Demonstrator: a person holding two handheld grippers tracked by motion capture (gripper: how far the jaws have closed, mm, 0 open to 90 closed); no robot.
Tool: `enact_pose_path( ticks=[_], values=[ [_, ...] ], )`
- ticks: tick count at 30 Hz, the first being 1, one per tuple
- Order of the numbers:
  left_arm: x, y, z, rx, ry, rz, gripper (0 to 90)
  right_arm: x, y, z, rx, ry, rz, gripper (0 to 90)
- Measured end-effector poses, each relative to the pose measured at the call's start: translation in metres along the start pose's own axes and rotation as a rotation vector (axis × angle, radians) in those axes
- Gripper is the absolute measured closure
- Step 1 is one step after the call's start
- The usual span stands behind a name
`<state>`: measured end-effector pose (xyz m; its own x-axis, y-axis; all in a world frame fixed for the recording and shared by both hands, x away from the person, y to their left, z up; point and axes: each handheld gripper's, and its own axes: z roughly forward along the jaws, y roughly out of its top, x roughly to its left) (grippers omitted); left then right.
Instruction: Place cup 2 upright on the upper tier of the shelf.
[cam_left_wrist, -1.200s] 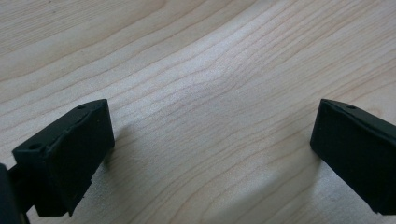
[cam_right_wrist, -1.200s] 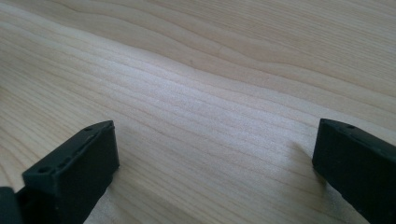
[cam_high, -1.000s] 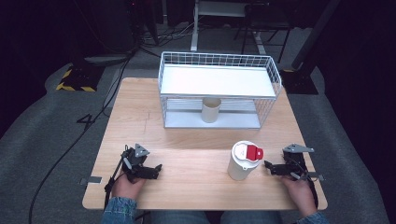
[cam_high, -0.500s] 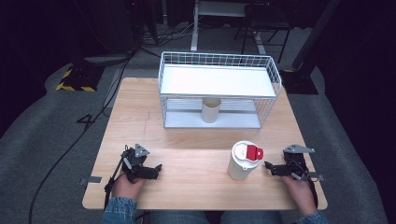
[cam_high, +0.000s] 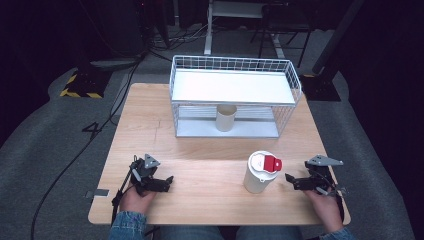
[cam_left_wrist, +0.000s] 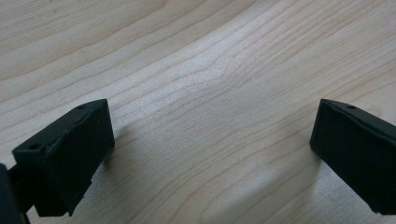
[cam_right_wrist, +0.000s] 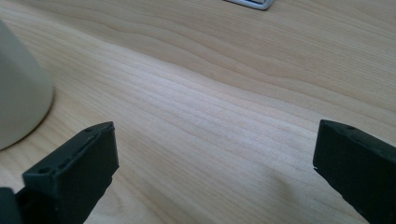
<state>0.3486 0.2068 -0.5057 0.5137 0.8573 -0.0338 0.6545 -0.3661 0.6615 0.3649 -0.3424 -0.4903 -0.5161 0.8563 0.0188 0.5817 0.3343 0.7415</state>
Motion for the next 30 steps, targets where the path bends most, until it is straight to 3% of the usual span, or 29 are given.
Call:
enact_pose_path(
  ticks=[10, 17, 23, 30],
  values=[
    [0.0, 0.0, 0.0, -0.001, 0.0, -0.001, 0.2, 0.022, 0.006, -0.028, -0.039, 0.074, -0.047, 1.1],
    [0.0, 0.0, 0.0, -0.001, 0.001, -0.001, 0.2, 0.049, 0.018, -0.043, -0.065, 0.132, -0.113, 1.2],
    [0.0, 0.0, 0.0, 0.0, 0.001, -0.001, 0.2, 0.065, 0.022, -0.046, -0.083, 0.204, -0.13, 1.4],
    [0.0, 0.0, 0.0, 0.0, 0.001, -0.002, 0.2, 0.079, 0.022, -0.034, -0.101, 0.291, -0.123, 1.5]
  ],
)
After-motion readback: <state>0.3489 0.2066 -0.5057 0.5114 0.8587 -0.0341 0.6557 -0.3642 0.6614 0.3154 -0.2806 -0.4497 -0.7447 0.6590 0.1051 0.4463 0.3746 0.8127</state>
